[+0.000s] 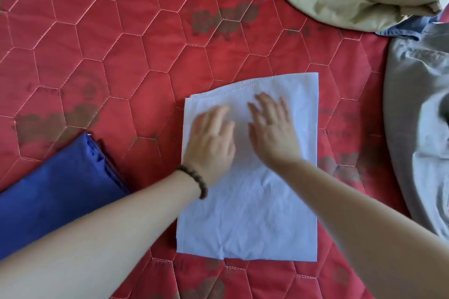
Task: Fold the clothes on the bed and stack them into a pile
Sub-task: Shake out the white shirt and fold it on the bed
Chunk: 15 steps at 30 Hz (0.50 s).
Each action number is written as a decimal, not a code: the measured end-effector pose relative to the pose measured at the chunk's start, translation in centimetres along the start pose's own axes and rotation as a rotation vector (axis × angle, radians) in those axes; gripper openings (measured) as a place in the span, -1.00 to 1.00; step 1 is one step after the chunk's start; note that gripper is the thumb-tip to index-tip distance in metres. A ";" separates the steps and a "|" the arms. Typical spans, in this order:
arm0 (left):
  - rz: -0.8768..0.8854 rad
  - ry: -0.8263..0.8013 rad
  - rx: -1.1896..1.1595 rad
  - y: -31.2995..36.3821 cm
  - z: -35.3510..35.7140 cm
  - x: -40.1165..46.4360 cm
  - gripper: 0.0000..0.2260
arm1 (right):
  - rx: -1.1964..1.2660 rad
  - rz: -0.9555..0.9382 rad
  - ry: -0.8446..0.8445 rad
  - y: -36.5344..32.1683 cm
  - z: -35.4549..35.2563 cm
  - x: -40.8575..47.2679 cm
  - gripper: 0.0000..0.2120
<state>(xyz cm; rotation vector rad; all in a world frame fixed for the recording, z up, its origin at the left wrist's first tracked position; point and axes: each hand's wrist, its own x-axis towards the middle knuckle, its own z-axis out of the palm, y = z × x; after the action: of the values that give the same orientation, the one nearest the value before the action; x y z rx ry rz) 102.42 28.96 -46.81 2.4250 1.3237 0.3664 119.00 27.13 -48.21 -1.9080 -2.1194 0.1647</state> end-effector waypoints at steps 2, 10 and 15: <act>0.028 -0.220 0.130 0.9 1.8 -1.5 -0.56 | -0.005 -0.118 -0.119 -1.5 1.7 -0.8 -0.61; -0.144 -0.302 0.358 -1.3 5.0 -1.9 -0.36 | -0.180 -0.028 -0.283 1.7 3.5 -0.1 -0.43; -0.178 -0.315 0.361 -1.3 4.8 -1.8 -0.34 | -0.207 0.191 -0.286 4.9 2.5 0.0 -0.36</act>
<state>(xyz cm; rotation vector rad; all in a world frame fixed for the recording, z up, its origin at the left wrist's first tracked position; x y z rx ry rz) 102.39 27.19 -51.81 2.4778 1.5451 -0.3171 123.00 27.99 -51.97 -2.3319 -2.2002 0.2823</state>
